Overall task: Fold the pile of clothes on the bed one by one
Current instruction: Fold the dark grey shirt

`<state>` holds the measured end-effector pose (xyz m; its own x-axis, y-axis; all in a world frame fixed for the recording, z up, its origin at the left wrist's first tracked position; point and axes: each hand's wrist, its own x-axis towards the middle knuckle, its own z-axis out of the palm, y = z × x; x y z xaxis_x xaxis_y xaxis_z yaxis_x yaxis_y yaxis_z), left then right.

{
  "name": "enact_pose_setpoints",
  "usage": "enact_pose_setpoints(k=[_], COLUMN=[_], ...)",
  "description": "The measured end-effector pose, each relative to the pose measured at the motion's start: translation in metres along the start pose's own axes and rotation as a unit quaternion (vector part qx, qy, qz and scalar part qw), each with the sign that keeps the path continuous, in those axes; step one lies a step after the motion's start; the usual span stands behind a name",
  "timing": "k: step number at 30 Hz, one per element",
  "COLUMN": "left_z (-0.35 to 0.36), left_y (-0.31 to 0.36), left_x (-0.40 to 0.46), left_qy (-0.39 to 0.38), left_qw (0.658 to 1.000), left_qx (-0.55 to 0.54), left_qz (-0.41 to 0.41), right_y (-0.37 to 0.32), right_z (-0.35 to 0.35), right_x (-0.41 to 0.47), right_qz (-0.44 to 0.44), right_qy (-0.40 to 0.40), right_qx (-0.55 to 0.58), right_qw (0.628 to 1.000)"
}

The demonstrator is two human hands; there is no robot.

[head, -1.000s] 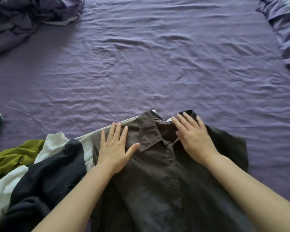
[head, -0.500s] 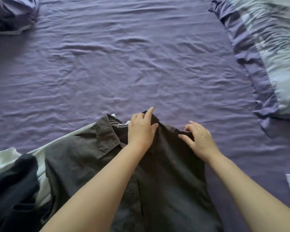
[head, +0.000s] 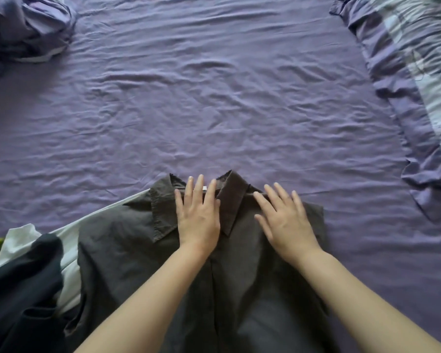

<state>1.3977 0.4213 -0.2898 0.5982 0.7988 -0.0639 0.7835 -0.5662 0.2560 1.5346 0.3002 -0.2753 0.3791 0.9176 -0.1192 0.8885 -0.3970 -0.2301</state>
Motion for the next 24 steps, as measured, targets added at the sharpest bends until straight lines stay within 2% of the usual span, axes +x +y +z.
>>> enact_pose_setpoints(k=[2, 3, 7, 9, 11, 14, 16, 18, 20, 24], left_z=[-0.011, -0.019, -0.040, -0.043, -0.044, -0.041, -0.033, -0.023, -0.016, -0.009], left_y=[-0.020, -0.032, -0.064, -0.067, -0.071, -0.074, -0.073, -0.070, -0.068, -0.070], left_x=[0.007, 0.016, 0.063, 0.073, 0.075, 0.063, 0.058, 0.055, 0.047, 0.000], left_qy=[0.081, 0.081, -0.099, -0.122, -0.062, 0.062, 0.083, 0.063, 0.066, 0.164], left_qw=[0.996, 0.994, 0.982, 0.978, 0.982, 0.978, 0.978, 0.978, 0.984, 0.984], left_qx=[-0.005, 0.009, 0.081, 0.048, -0.030, -0.113, -0.107, -0.113, -0.102, -0.070], left_qz=[-0.043, -0.069, -0.136, -0.162, -0.178, -0.162, -0.156, -0.165, -0.130, -0.006], right_y=[-0.011, -0.015, -0.030, -0.034, -0.034, -0.035, -0.039, -0.044, -0.052, -0.073], right_z=[0.003, 0.004, 0.007, 0.010, 0.014, 0.019, 0.022, 0.026, 0.028, 0.039], right_x=[0.011, 0.021, 0.072, 0.087, 0.088, 0.077, 0.076, 0.077, 0.071, 0.038], right_qz=[-0.002, 0.010, 0.075, 0.107, 0.119, 0.133, 0.155, 0.171, 0.147, 0.022], right_qy=[0.003, 0.003, -0.023, -0.060, -0.044, 0.051, 0.077, 0.079, 0.091, 0.121], right_qx=[0.063, 0.101, 0.200, 0.171, 0.162, 0.202, 0.194, 0.165, 0.114, 0.025], right_qw=[0.998, 0.995, 0.977, 0.978, 0.978, 0.969, 0.966, 0.968, 0.978, 0.992])
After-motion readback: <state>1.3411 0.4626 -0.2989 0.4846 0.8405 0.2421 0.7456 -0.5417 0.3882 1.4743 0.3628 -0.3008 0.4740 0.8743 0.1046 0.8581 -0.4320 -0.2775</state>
